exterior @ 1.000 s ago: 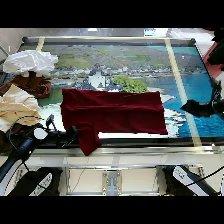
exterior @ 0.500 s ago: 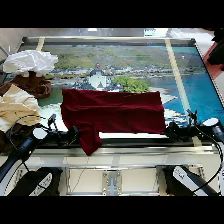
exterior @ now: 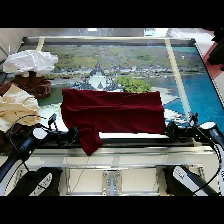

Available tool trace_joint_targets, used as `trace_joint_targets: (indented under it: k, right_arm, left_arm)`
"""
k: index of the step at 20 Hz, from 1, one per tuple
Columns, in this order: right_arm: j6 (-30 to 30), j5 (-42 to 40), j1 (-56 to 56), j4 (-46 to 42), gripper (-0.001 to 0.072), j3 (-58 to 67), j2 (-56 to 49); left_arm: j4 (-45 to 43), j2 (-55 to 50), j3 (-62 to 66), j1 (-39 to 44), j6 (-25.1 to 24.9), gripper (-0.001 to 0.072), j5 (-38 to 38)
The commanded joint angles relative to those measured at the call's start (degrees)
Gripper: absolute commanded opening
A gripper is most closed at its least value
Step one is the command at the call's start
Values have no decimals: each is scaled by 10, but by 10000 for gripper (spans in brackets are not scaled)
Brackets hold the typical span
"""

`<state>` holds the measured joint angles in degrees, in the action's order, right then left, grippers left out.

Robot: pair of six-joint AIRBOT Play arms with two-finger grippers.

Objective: Fold the shirts.

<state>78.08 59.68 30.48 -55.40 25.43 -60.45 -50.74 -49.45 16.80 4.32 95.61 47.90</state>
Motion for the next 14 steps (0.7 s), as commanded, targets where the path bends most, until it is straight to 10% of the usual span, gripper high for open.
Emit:
trace_joint_targets:
  k: [1, 3, 6, 14]
  right_arm:
    - [21, -31, -1, -2, 345, -1, 0]
    - [36, -40, -1, 2, 336, -1, 0]
    - [35, -49, -1, 11, 33, -1, 0]
    - [-2, 8, -1, 48, 30, 1, 63]
  left_arm:
    - [0, 0, 0, 0, -1, 12, -1]
    - [0, 0, 0, 0, -1, 12, -1]
    - [0, 0, 0, 0, -1, 12, -1]
    - [-3, 35, 63, 0, -30, 12, 87]
